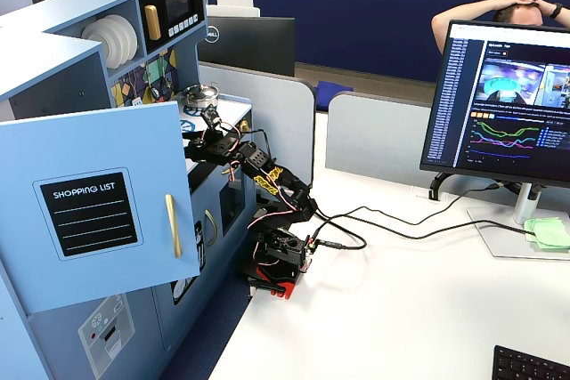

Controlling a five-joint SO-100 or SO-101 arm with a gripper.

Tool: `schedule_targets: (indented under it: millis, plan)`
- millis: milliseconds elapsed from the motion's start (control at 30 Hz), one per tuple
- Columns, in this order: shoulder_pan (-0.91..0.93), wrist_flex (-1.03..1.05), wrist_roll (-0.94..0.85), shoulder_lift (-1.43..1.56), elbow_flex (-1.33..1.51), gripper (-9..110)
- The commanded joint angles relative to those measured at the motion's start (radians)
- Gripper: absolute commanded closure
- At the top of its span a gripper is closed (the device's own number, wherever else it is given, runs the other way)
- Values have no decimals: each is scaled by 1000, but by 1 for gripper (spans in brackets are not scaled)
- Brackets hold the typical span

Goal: Take off the lid from the green recipient and place it on the counter

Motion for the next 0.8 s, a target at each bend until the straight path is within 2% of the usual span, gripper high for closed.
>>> schedule_targets:
  millis: [0, 767]
  plan:
    - [0, -57, -23, -63, -110, 68]
    - [14, -94, -46, -351, -388, 70]
